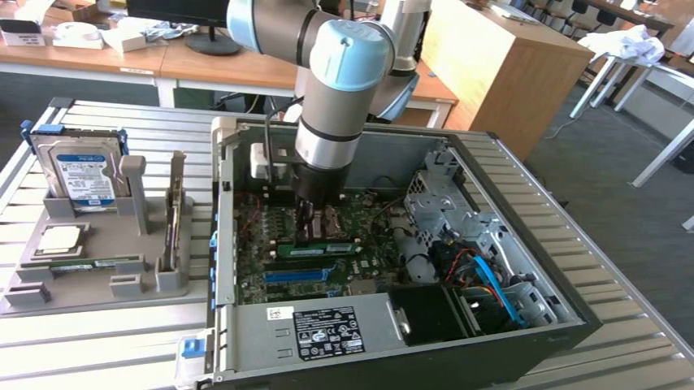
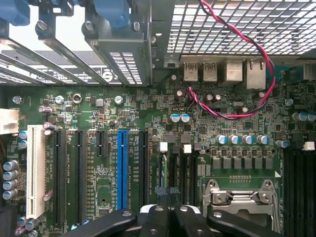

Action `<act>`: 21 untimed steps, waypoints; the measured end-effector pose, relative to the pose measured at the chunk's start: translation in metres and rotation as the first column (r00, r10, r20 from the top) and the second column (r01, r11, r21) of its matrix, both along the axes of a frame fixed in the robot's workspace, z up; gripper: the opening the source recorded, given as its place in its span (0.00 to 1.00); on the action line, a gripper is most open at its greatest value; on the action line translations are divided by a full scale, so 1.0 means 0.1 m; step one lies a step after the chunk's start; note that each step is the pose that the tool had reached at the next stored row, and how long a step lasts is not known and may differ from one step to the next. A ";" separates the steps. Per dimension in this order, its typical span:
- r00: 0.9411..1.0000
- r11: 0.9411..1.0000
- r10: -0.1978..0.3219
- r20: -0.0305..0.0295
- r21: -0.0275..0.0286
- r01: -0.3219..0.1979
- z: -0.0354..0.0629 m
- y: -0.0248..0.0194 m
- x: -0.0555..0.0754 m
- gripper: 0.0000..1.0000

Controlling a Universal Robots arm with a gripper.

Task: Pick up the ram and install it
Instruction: 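Press down the ram until it locks into place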

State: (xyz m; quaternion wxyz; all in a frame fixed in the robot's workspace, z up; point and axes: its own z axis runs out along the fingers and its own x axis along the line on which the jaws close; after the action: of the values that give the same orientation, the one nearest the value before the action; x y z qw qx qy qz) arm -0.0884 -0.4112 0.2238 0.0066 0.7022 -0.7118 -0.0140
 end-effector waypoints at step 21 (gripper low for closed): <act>1.000 1.000 0.000 0.000 0.000 0.000 -0.014 -0.001 0.00 0.10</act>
State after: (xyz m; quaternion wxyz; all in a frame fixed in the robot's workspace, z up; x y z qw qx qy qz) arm -0.0884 -0.4113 0.2224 0.0065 0.7022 -0.7118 -0.0140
